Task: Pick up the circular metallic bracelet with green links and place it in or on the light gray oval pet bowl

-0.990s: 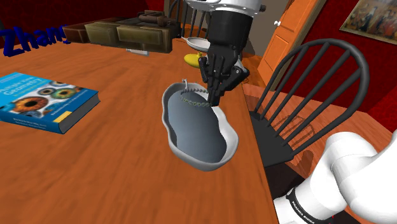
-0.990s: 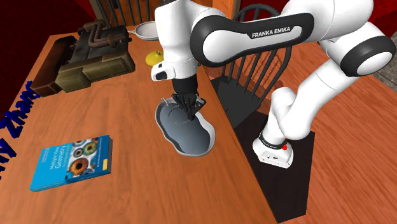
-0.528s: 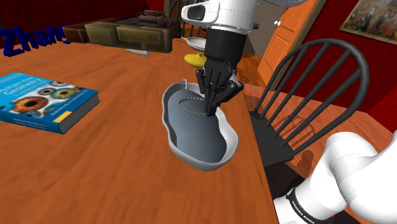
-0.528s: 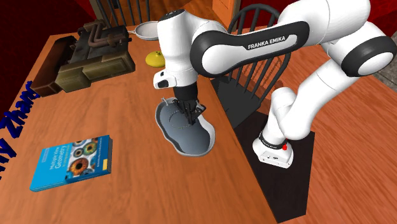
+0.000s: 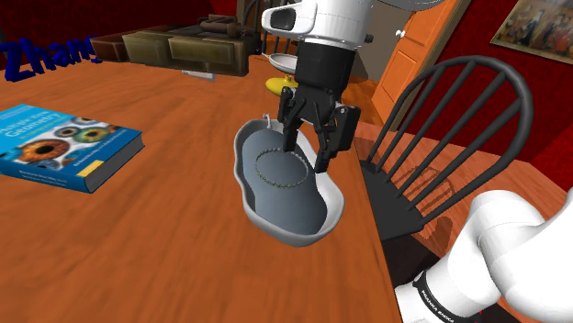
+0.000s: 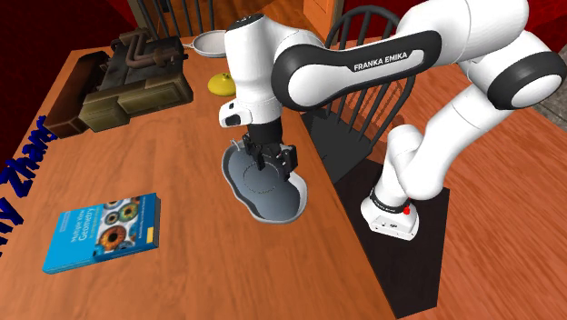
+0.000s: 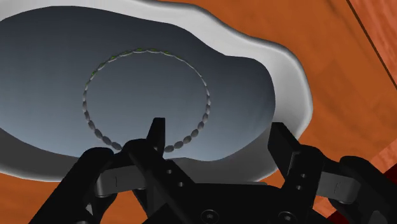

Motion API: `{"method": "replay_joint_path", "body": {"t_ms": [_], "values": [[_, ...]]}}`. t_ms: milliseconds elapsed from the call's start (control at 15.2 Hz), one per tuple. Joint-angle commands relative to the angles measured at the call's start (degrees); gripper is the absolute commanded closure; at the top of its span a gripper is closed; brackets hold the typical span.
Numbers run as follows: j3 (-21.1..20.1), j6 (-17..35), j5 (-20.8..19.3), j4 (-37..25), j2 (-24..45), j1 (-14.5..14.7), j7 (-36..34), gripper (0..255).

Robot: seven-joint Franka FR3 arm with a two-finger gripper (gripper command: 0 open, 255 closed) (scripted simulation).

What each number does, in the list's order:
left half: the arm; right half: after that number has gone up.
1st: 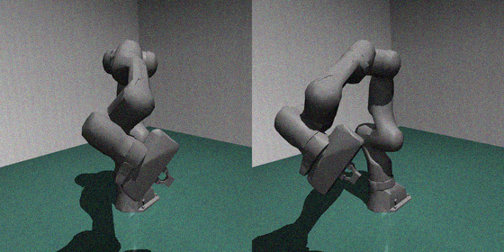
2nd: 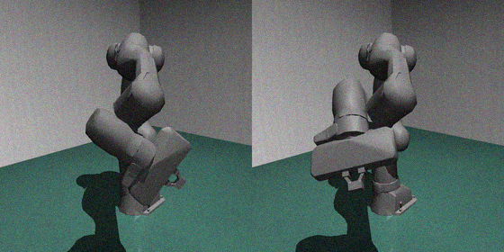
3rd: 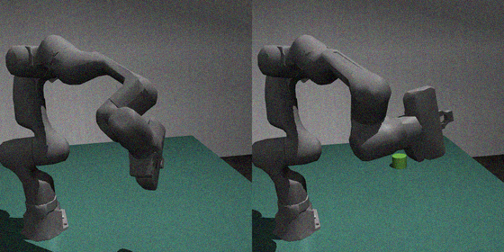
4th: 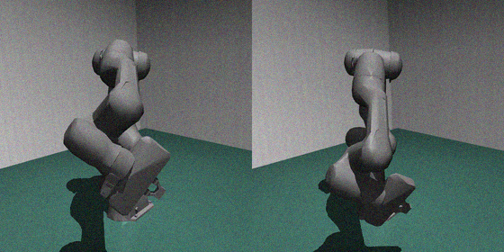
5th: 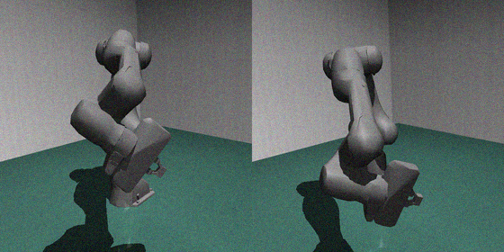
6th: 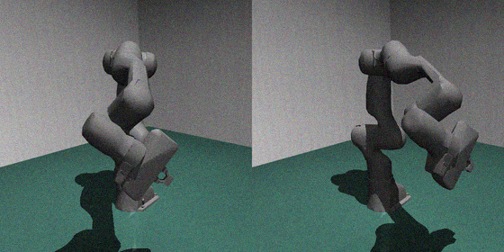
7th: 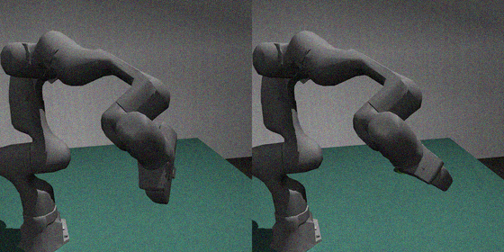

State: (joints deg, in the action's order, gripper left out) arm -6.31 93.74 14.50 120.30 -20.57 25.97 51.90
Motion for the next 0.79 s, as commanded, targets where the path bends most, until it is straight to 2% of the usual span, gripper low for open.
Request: {"method": "replay_joint_path", "body": {"t_ms": [0, 132, 396, 726], "values": [[0.0, 0.0, 0.0, 0.0, 0.0, 0.0, 0.0, 0], [0.0, 0.0, 0.0, 0.0, 0.0, 0.0, 0.0, 0], [1.09, -7.05, -0.69, -8.68, 1.74, -0.51, -0.33, 0], [1.08, -7.05, -0.69, -8.68, 1.74, -0.51, -0.33, 0]]}}
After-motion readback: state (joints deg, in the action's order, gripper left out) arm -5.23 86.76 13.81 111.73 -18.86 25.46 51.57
